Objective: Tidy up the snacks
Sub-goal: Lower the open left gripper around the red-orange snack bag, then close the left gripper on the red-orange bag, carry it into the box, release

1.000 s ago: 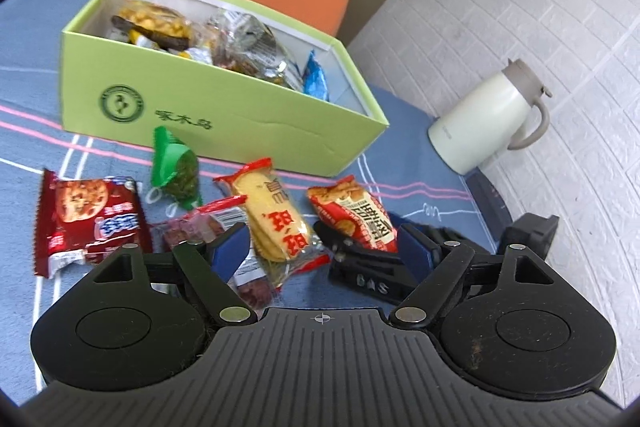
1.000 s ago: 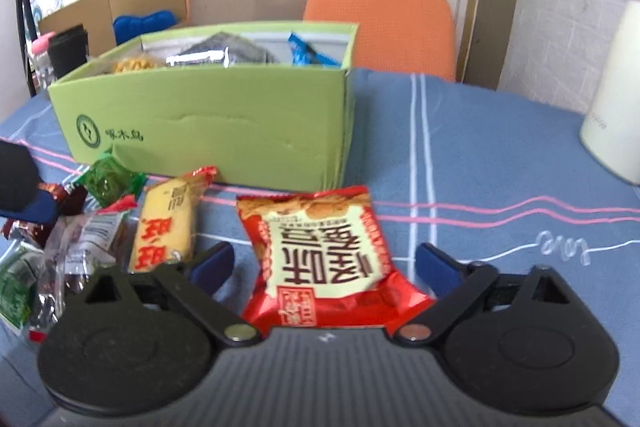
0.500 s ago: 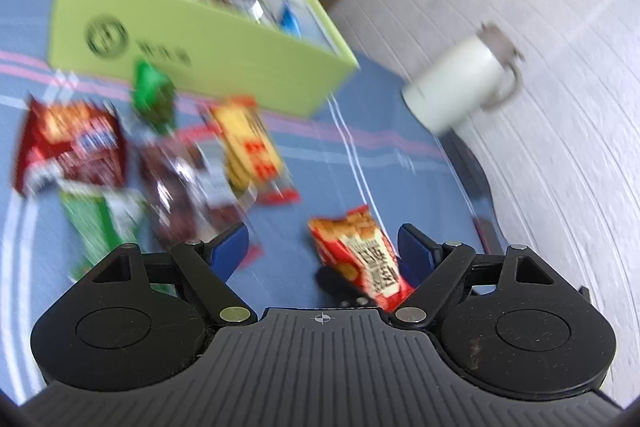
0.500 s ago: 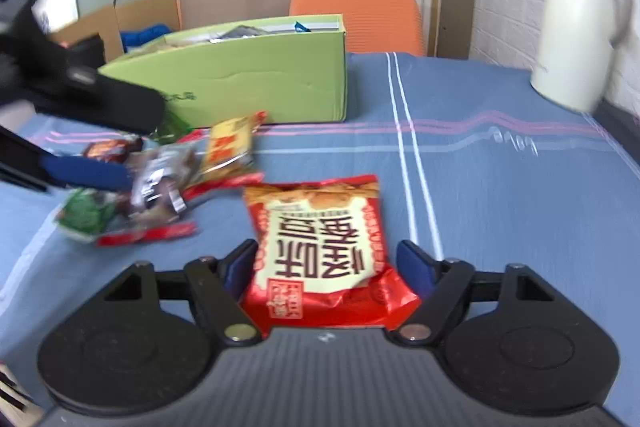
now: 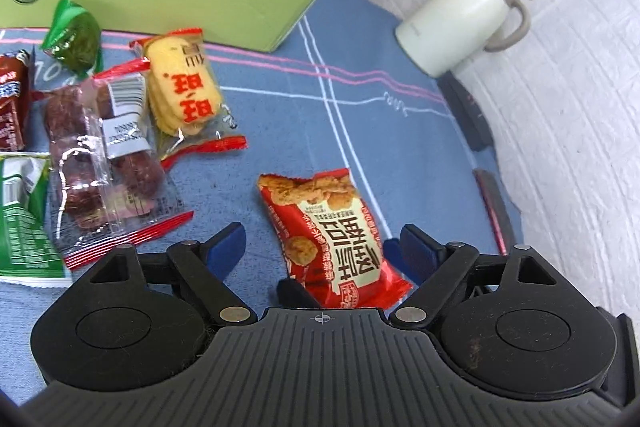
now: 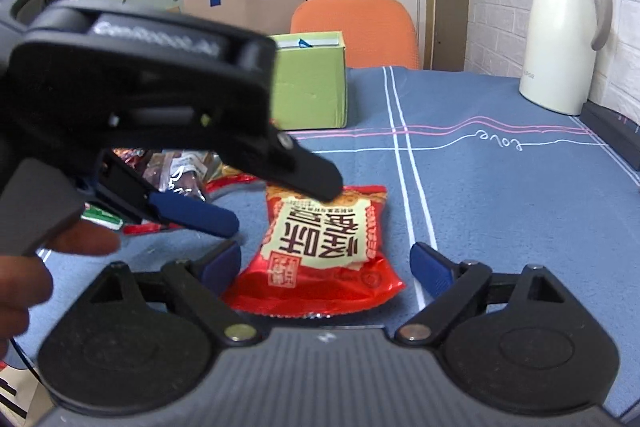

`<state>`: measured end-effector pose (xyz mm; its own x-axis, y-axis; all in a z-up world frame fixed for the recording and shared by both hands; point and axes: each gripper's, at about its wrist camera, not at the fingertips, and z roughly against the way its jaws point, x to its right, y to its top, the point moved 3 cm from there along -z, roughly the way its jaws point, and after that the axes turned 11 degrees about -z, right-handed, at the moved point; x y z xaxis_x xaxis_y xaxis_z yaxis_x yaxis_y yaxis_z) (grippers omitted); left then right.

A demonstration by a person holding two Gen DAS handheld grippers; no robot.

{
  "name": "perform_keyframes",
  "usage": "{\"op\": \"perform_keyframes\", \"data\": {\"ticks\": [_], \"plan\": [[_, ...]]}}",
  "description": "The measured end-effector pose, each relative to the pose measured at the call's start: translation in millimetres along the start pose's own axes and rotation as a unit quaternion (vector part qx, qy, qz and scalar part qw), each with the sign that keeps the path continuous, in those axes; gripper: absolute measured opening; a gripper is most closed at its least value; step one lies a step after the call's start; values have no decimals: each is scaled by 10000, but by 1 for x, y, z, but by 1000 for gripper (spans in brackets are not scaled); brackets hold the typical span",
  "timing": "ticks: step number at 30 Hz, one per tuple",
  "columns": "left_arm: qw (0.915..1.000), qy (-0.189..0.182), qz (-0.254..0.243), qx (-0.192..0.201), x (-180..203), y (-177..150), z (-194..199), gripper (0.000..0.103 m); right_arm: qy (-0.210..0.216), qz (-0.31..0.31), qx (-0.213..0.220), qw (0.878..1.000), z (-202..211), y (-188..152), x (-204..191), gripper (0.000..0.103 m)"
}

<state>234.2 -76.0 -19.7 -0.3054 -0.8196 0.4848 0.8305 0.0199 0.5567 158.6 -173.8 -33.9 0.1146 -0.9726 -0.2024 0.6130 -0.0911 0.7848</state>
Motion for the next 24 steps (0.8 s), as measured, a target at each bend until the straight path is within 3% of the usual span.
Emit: {"op": "perform_keyframes", "data": {"ticks": [3,5,6,7,11,15,21,24], "plan": [[10000,13,-95,-18,2,-3,-9,65,71,63,-38,9999,-4,-5,-2,84],[9996,65,-260,-26,5,-6,-11,44,-12,219,-11,9998,-3,-5,-6,76],[9996,74,-278,-49,5,-8,-13,27,-2,252,-3,9997,-1,-7,-9,74],[9994,139,-304,-24,4,-9,-12,22,31,263,32,9996,2,-7,-11,72],[9999,-33,-111,118,2,-1,0,21,33,377,265,9989,14,4,-22,72],[9982,-84,-262,530,8,27,24,21,110,574,633,9963,16,40,-33,73],[9915,54,-436,1226,-4,110,56,22,366,1011,1123,9878,-19,127,-61,73],[9882,332,-471,1416,-21,156,57,22,604,1080,1112,9861,-56,166,-74,73]]}}
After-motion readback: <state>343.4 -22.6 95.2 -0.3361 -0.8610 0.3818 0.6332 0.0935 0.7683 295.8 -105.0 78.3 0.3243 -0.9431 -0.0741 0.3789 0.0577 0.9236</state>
